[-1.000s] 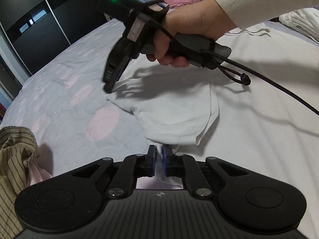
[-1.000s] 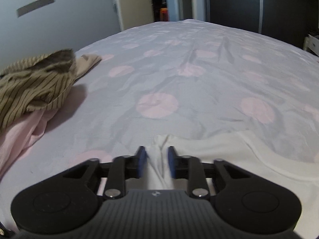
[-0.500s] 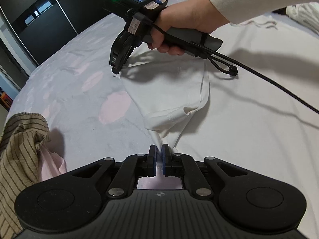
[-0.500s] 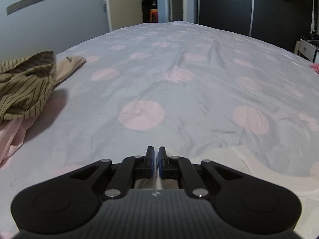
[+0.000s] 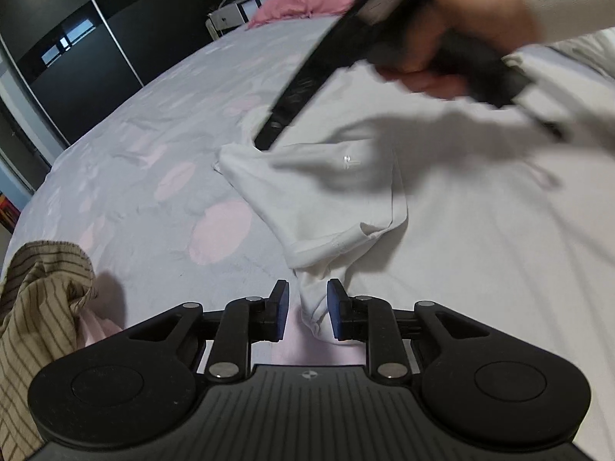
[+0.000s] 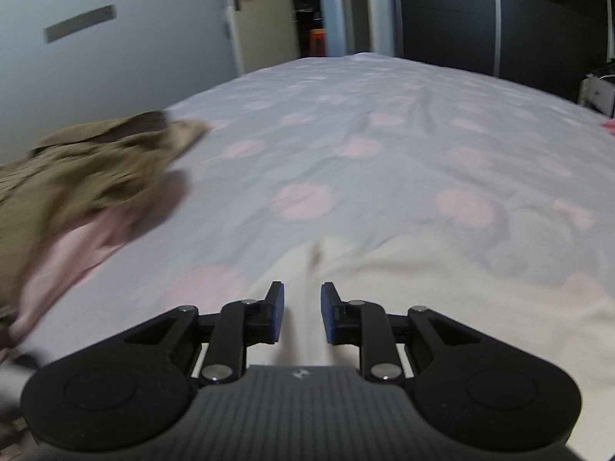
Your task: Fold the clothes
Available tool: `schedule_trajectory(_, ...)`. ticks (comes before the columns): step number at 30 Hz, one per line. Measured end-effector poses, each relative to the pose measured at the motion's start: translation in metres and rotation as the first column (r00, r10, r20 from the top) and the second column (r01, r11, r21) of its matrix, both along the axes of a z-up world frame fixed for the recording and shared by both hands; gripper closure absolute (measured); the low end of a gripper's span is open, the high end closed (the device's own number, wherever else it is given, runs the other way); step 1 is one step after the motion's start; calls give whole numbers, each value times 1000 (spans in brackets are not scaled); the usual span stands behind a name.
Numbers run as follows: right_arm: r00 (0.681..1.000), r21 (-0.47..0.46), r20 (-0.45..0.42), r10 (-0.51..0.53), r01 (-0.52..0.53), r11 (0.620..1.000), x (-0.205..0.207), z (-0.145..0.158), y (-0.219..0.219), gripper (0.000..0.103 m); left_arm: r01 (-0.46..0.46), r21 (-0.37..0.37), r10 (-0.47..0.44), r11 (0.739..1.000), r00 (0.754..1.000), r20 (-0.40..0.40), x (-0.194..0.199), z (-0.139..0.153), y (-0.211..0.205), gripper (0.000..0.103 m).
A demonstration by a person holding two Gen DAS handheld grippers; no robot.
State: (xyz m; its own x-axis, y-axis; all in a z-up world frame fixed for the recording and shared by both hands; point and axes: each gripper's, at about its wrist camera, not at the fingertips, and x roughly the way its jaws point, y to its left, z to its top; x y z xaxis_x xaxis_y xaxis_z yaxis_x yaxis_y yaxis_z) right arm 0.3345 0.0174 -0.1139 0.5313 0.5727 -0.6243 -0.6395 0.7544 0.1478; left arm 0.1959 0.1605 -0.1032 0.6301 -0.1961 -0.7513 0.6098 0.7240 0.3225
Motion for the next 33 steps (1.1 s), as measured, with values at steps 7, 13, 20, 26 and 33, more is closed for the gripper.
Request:
schedule_trajectory(7, 993, 16, -117, -9, 11, 1000, -66, -17, -5, 78, 69, 64, -69, 996, 998, -7, 3, -13, -18, 88)
schedule_trajectory(13, 993, 58, -120, 20, -13, 998, -91, -11, -11, 78, 115, 129, -121, 985, 992, 46, -9, -15, -28, 89)
schedule_trajectory(20, 993, -33, -10, 116, -116, 993, -119, -6, -1, 79, 130, 137, -140, 982, 988, 66, -12, -14, -30, 89)
schedule_trajectory(26, 992, -59, 17, 128, -127, 990, -117, -13, 4, 79, 115, 154, -126, 981, 990, 64, -3, -17, -37, 89)
schedule_trajectory(33, 984, -93, 45, 170, -165, 982, -123, -14, 7, 77, 110, 148, -118, 983, 992, 52, -2, -20, -38, 101)
